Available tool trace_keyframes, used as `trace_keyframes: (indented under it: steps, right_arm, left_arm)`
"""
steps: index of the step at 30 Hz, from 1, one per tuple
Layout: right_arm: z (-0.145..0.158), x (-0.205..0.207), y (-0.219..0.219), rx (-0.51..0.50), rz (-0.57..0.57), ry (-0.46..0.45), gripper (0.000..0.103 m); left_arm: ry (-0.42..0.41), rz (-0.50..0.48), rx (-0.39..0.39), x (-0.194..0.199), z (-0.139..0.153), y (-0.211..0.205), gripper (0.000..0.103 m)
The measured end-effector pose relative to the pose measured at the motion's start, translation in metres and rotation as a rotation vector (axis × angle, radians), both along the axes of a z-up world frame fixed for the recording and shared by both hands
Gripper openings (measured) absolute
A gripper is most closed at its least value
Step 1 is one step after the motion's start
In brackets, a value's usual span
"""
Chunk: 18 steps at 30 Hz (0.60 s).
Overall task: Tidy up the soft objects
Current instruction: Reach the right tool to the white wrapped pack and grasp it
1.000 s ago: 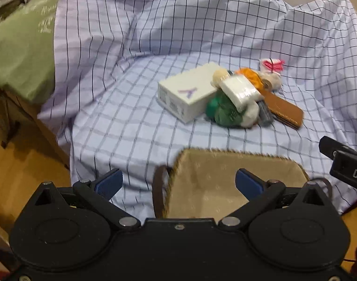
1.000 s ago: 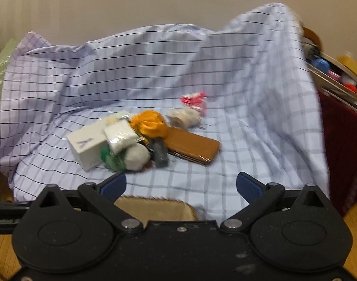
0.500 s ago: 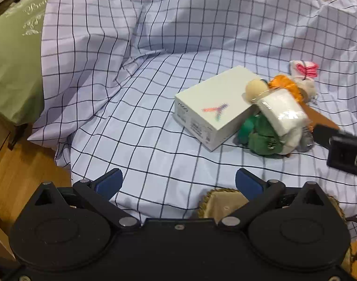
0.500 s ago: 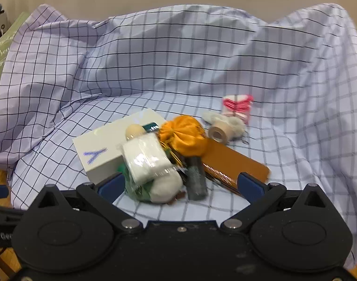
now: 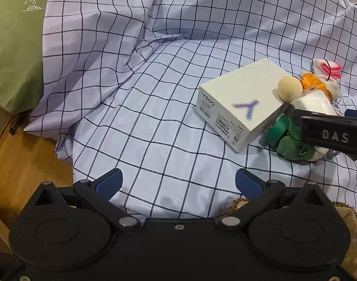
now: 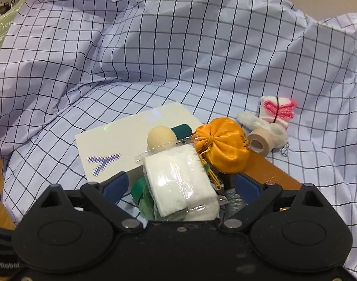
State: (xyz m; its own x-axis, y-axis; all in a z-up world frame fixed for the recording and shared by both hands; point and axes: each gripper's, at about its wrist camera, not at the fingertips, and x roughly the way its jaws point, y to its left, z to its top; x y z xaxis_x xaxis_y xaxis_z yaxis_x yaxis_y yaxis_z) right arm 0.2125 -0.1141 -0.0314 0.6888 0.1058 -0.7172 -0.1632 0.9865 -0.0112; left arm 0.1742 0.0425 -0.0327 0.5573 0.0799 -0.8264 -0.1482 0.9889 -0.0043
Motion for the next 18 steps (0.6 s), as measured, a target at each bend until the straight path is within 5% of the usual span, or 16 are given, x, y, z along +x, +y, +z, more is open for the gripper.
trace_keyframes:
  steps: [6, 8, 12, 18]
  right_arm:
    - [-0.009, 0.012, -0.001, -0.002, -0.020, 0.022, 0.098]
    - [-0.009, 0.013, -0.002, -0.005, -0.023, 0.007, 0.092]
    - [-0.009, 0.013, -0.007, -0.041, -0.040, 0.007, 0.050]
    - [0.002, 0.005, -0.037, 0.057, -0.093, 0.008, 0.049]
  left_arm:
    - [0.007, -0.003, -0.002, 0.001, -0.002, -0.001, 0.099]
    - [0.007, -0.005, 0.001, 0.001, -0.002, -0.001, 0.099]
    - [0.005, -0.008, 0.006, 0.002, 0.000, -0.003, 0.099]
    - [-0.008, -0.037, 0.018, 0.004, 0.006, -0.015, 0.099]
